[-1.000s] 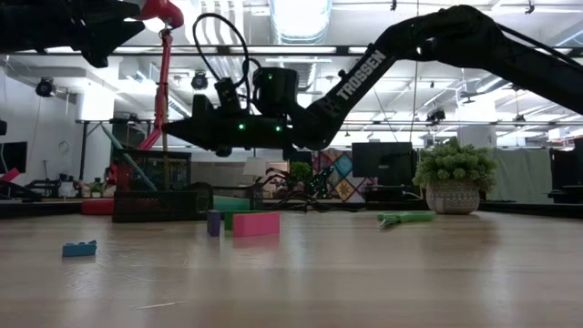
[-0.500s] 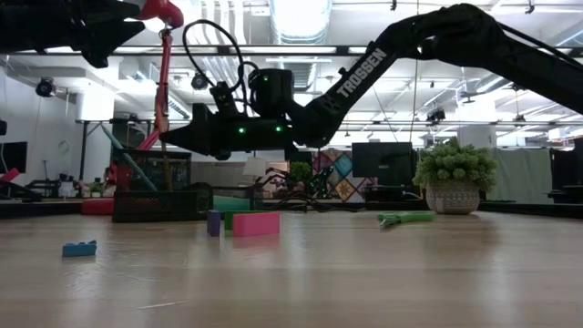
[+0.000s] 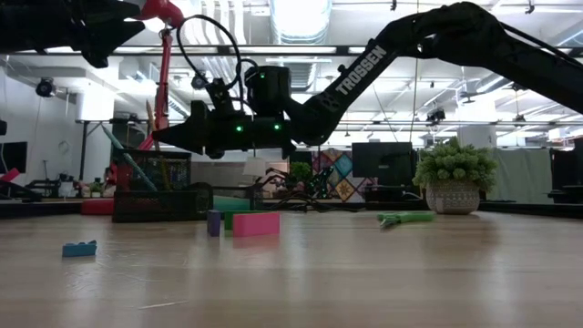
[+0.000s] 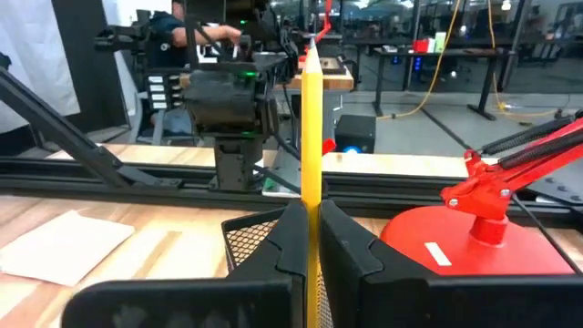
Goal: Pick and place office supplies into organizer
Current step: Put the yellow pencil into the desk organizer, then put the green scissor into the desk organizer
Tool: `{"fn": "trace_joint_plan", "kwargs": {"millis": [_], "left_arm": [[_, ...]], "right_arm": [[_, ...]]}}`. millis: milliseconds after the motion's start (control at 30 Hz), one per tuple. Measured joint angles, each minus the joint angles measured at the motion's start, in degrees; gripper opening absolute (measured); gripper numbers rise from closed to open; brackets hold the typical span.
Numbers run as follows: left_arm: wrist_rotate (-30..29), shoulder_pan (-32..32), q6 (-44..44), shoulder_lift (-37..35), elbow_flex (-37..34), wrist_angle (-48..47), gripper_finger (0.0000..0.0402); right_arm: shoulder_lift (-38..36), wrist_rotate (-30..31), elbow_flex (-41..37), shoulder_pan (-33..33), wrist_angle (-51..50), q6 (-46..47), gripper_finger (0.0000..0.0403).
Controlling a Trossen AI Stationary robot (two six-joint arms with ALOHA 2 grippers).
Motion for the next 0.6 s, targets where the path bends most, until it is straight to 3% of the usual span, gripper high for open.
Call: {"fn": "trace_joint_plan", "kwargs": {"millis": [600], "left_arm": [[0.00,0.02,0.00,0.00,0.00,-0.02,0.0196]], "right_arm": [[-0.02,0.18,1.22,0.13,-2.28,-0.39,0.0048]]}}
